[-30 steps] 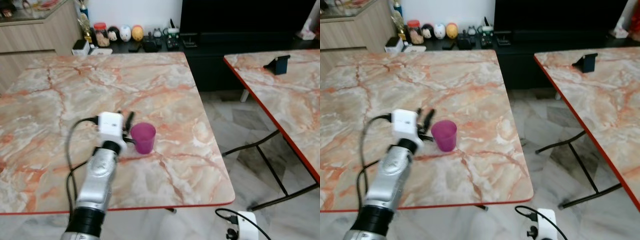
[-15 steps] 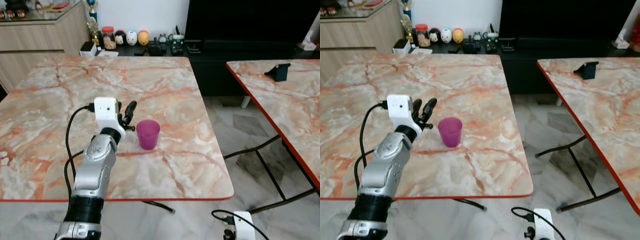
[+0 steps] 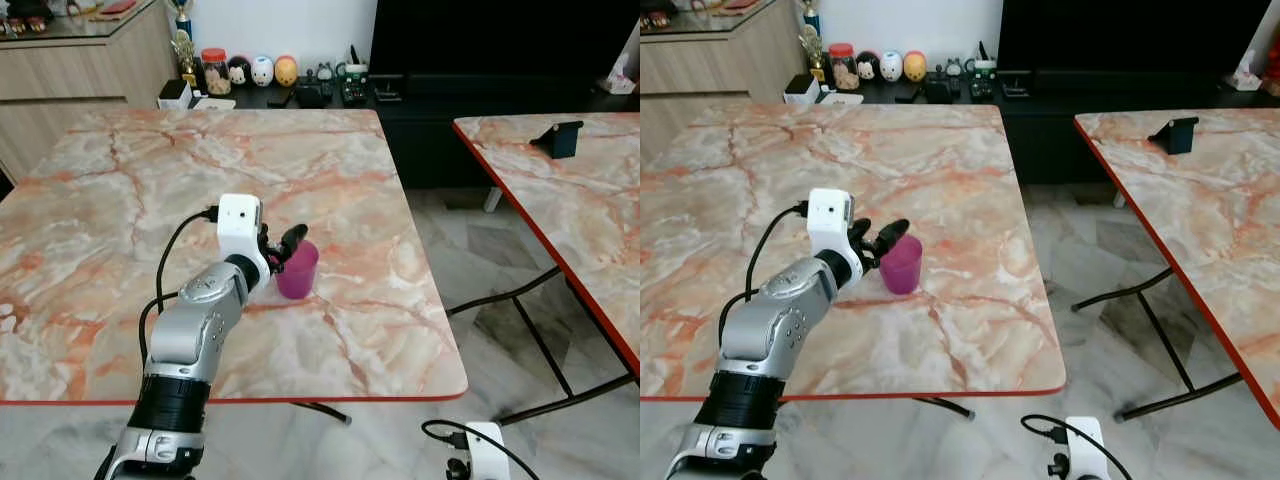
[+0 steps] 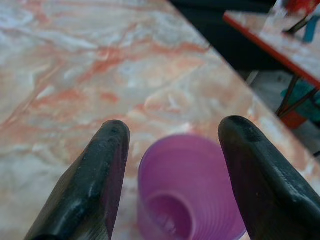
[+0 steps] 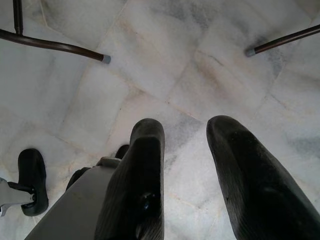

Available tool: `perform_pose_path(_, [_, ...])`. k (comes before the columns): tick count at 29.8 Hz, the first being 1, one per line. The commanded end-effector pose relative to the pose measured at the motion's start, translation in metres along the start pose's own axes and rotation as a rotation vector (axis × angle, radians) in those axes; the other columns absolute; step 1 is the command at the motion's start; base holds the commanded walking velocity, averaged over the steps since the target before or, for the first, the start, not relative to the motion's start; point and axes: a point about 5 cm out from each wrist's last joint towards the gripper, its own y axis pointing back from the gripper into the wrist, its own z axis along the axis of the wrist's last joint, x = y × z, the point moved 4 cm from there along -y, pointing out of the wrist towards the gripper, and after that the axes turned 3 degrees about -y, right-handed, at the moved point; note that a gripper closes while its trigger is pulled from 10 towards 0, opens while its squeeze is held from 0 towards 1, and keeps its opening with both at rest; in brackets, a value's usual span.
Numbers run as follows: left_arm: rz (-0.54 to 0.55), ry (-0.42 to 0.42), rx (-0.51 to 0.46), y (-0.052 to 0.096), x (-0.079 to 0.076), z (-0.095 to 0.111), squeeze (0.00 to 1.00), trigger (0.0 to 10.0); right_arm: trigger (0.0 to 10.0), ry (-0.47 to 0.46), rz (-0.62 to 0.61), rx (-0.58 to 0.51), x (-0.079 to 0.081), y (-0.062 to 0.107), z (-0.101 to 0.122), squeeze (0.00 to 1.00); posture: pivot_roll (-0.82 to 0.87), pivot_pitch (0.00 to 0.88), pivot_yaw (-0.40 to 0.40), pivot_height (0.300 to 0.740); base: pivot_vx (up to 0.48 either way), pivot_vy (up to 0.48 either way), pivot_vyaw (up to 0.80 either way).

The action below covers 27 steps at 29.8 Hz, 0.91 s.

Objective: Setting the table

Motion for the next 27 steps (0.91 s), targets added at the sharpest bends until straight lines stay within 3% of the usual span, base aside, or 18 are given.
perform_pose_path(1, [0.007, -0.038, 0.013, 0.0015, -0.0006, 0.0034, 1.00, 10.0, 10.0, 0.008, -0.001, 0.008, -0.0015, 0.0000, -0.0003, 0.00, 0.12, 0.000, -0.037, 0.707, 0.000, 0.000, 0.00])
perform_pose_path(5, [0.056, 0.004, 0.048, 0.0014, 0.0073, 0.0002, 1.00, 10.0, 10.0, 0.012, 0.002, 0.010, -0.0014, 0.0000, -0.0004, 0.00, 0.12, 0.000, -0.037, 0.707, 0.000, 0.000, 0.00])
perform_pose_path(6, [0.059, 0.017, 0.048, 0.0011, 0.0079, 0.0004, 0.14, 10.0, 10.0, 0.013, 0.002, 0.010, -0.0014, 0.0000, -0.0004, 0.00, 0.12, 0.000, -0.037, 0.707, 0.000, 0.000, 0.00])
perform_pose_path(7, [0.058, 0.026, 0.047, 0.0009, 0.0079, 0.0010, 0.00, 10.0, 10.0, 0.014, 0.002, 0.010, -0.0014, 0.0000, -0.0003, 0.00, 0.12, 0.000, -0.037, 0.707, 0.000, 0.000, 0.00])
perform_pose_path(16, [0.033, 0.046, 0.057, 0.0001, 0.0015, 0.0053, 0.00, 10.0, 10.0, 0.018, 0.006, 0.008, -0.0011, -0.0001, 0.0001, 0.00, 0.12, 0.000, -0.037, 0.707, 0.000, 0.000, 0.00])
perform_pose_path(20, [0.050, -0.018, 0.083, 0.0000, 0.0035, 0.0032, 0.00, 10.0, 10.0, 0.020, 0.008, 0.009, -0.0009, -0.0001, 0.0003, 0.00, 0.12, 0.000, -0.037, 0.707, 0.000, 0.000, 0.00])
perform_pose_path(27, [0.066, -0.049, 0.112, -0.0009, 0.0055, -0.0004, 0.00, 10.0, 10.0, 0.016, 0.006, 0.008, -0.0011, -0.0001, 0.0004, 0.00, 0.12, 0.000, -0.036, 0.707, 0.000, 0.000, 0.00])
